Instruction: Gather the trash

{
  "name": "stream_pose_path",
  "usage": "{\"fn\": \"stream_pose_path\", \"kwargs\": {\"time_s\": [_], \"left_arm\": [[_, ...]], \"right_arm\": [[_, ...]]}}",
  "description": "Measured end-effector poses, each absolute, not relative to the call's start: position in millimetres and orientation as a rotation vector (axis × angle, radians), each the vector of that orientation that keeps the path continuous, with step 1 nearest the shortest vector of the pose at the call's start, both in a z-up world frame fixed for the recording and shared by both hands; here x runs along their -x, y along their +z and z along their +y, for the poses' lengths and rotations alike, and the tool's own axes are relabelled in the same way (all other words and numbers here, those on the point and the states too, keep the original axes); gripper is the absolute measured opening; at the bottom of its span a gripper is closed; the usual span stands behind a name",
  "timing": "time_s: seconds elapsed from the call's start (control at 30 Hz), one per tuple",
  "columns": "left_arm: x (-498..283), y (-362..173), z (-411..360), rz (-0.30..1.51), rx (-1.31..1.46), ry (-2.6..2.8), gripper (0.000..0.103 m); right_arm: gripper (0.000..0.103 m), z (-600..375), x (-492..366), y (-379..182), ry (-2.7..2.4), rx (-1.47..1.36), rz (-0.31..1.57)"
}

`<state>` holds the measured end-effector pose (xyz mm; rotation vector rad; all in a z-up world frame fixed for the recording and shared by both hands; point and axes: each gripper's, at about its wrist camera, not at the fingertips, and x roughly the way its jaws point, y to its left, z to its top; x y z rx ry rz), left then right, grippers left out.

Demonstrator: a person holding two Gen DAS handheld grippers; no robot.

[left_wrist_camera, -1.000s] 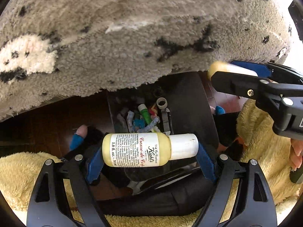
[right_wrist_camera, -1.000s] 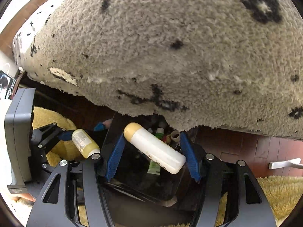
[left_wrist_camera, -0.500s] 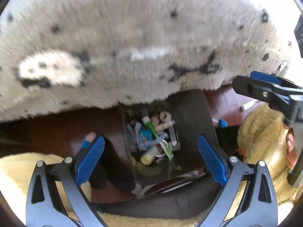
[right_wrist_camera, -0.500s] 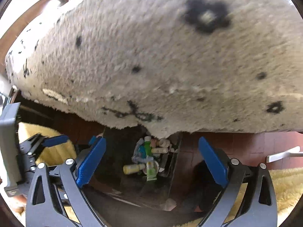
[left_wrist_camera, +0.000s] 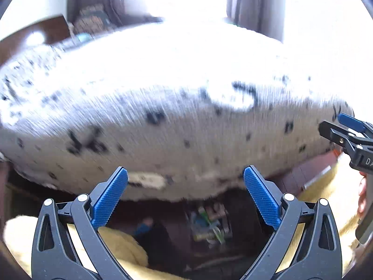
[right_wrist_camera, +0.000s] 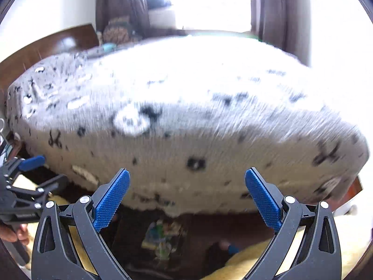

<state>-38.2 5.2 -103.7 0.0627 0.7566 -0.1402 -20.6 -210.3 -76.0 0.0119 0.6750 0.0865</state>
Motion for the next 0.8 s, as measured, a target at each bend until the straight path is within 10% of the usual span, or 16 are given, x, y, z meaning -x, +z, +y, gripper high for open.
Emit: {"fn": "stream_pose_path", "kwargs": {"time_s": [0.8], "left_arm": [[55.9, -9.5, 16.6, 0.509, -0.025, -0.038, 0.095]], "right_arm": [[0.099, -212.1, 54.5, 10.1, -0.038, 0.034, 0.430]]}}
